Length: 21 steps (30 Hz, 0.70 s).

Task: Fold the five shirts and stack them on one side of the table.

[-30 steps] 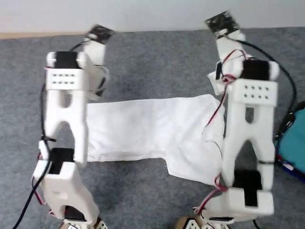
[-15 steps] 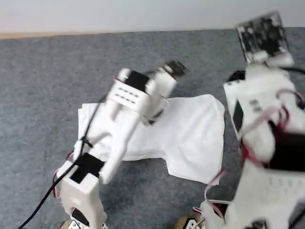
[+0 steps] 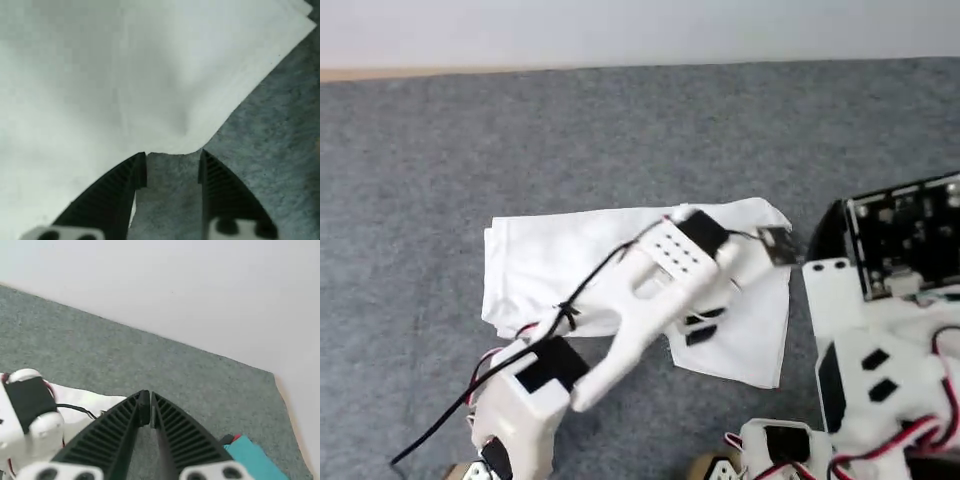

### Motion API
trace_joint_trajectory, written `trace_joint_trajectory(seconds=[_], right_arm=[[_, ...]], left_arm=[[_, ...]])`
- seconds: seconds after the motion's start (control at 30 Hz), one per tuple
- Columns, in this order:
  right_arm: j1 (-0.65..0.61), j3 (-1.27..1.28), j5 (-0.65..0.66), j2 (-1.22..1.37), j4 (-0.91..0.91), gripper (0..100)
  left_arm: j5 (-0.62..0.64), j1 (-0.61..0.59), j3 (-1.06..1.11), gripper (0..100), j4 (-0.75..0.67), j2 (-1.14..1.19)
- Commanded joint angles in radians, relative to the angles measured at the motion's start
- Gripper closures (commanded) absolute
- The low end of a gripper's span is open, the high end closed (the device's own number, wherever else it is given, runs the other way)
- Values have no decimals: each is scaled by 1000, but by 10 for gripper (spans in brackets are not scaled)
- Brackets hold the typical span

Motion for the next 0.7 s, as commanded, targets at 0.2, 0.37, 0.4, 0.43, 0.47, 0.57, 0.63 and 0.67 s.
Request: trace_joint_trajectory(seconds=[0.2,0.37,0.4,0.43,0.47,0.57,0.63,0.67], right_arm=[[1,-44,-6,-39,38,987],[25,-48,-8,-39,74,987],[48,-48,-9,-39,74,987],[74,-48,-9,-39,71,987],[99,-48,-6,-39,67,987],[143,-49,-3,-39,65,987],[148,-49,-3,-39,65,987],[150,-49,-3,-39,65,987]], left_arm=[[-17,118,1,770,11,-6],[-55,126,5,764,-29,-5],[-57,129,7,764,-44,-3],[-57,130,7,764,-58,-3],[-57,133,7,764,-72,-3],[-57,140,2,761,-100,25],[-68,140,-5,753,-106,68],[-77,140,-13,752,-103,91]])
